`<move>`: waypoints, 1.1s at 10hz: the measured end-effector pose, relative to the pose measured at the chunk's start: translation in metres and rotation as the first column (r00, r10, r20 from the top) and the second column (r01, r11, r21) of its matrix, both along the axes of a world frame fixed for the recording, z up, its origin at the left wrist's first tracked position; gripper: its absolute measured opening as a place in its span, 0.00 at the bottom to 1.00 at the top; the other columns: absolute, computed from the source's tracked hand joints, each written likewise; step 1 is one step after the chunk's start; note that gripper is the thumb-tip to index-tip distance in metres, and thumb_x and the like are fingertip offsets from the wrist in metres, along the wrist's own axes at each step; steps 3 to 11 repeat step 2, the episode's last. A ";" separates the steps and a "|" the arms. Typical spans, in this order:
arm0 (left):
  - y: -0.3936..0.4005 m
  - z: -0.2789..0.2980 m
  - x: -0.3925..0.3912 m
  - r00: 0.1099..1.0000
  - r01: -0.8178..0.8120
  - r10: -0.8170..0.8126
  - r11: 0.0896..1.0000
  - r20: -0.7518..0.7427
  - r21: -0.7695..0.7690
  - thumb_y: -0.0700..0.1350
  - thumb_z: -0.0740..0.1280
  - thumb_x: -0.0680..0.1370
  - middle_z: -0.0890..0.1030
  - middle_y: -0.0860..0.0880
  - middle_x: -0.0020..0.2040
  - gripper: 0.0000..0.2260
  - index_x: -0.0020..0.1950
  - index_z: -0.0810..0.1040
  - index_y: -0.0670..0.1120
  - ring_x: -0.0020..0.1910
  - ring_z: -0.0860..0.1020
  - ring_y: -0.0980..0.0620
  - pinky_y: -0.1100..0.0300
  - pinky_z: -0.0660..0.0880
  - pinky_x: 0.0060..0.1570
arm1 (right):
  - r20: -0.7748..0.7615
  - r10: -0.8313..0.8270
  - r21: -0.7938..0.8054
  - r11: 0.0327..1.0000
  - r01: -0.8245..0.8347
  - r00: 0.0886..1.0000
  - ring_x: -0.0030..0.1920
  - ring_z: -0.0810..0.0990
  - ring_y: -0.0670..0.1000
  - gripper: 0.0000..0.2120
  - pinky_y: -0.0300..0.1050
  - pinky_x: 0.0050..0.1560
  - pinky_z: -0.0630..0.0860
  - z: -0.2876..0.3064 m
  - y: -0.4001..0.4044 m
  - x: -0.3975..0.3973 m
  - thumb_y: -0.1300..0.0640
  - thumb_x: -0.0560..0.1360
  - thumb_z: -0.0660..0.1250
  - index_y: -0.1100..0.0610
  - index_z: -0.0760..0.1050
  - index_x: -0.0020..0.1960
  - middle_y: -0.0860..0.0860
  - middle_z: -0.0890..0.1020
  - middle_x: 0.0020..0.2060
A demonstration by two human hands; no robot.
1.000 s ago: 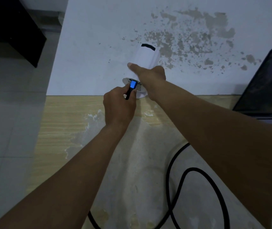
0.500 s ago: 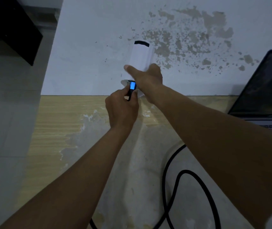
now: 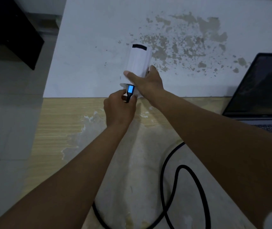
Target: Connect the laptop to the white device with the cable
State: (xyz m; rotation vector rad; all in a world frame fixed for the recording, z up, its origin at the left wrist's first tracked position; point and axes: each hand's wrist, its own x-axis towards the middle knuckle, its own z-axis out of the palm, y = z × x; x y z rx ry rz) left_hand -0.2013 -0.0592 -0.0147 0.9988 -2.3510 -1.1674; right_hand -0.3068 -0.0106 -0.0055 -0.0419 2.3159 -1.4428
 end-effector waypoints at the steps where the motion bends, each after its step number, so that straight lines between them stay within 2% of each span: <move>1: -0.003 0.019 0.005 0.999 0.032 -0.032 0.999 0.001 -0.043 0.52 0.72 0.74 0.86 0.44 0.48 0.17 0.56 0.82 0.42 0.47 0.83 0.47 0.61 0.69 0.46 | -0.016 0.017 0.029 0.999 -0.017 1.000 0.74 0.67 0.55 0.48 0.52 0.72 0.68 0.011 0.011 0.003 0.36 0.70 0.72 0.55 0.54 0.79 0.54 0.66 0.76; 2: -0.001 0.043 0.011 0.999 0.046 -0.044 0.997 0.029 -0.069 0.54 0.72 0.74 0.85 0.45 0.55 0.21 0.62 0.79 0.43 0.53 0.83 0.47 0.60 0.72 0.52 | -0.103 0.008 0.060 0.998 -0.002 0.995 0.76 0.64 0.55 0.45 0.52 0.73 0.65 0.034 0.029 0.013 0.37 0.74 0.69 0.54 0.51 0.80 0.53 0.62 0.78; 11: -0.001 0.043 0.011 0.999 0.046 -0.044 0.997 0.029 -0.069 0.54 0.72 0.74 0.85 0.45 0.55 0.21 0.62 0.79 0.43 0.53 0.83 0.47 0.60 0.72 0.52 | -0.103 0.008 0.060 0.998 -0.002 0.995 0.76 0.64 0.55 0.45 0.52 0.73 0.65 0.034 0.029 0.013 0.37 0.74 0.69 0.54 0.51 0.80 0.53 0.62 0.78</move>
